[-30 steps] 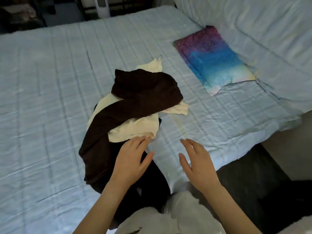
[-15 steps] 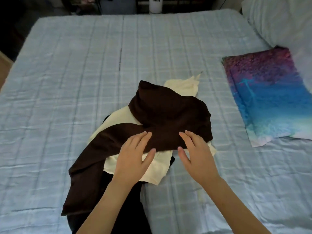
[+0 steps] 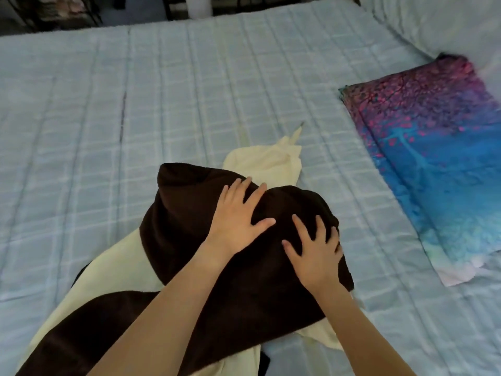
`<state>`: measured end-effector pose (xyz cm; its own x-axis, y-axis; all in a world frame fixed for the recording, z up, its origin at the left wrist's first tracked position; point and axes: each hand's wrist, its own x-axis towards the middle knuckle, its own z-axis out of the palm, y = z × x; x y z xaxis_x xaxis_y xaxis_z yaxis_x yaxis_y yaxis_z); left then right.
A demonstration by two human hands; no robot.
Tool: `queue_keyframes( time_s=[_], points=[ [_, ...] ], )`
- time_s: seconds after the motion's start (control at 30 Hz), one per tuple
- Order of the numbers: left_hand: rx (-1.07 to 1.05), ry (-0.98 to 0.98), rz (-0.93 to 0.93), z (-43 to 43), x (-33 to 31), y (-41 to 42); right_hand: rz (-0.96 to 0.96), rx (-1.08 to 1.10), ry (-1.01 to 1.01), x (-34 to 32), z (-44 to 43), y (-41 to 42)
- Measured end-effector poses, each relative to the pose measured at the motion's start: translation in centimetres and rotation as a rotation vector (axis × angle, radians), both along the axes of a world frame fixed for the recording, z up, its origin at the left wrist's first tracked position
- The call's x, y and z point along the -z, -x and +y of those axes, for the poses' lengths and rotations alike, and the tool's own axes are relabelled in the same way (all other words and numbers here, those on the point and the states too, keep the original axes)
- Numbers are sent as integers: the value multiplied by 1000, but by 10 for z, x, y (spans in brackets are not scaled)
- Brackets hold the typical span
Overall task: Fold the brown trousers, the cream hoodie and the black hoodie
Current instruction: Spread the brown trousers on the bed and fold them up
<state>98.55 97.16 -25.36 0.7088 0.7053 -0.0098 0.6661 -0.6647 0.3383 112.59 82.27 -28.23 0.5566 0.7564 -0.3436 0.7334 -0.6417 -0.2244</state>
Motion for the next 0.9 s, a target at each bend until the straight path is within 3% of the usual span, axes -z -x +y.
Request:
queue_keyframes(
  time_s=[0.1,0.2,0.3,0.4,0.73,0.9],
  points=[
    [77,-82,239,12,29,-28,31,-80,-27,19,-5,-7],
    [94,-145,287,11,47,-26,-46,104,-113,23,-20,-15],
    [110,-224,147,7,42,-23,184,300,-134,30,-42,-21],
    [141,-170,58,-4,25,-20,424,302,-219,25,-49,-30],
    [-269,405,-530,-97,-99,50,414,171,-699,-99,-87,-5],
    [-390,480,-754,-146,-198,99,572,92,-891,-202,-109,30]
  ],
)
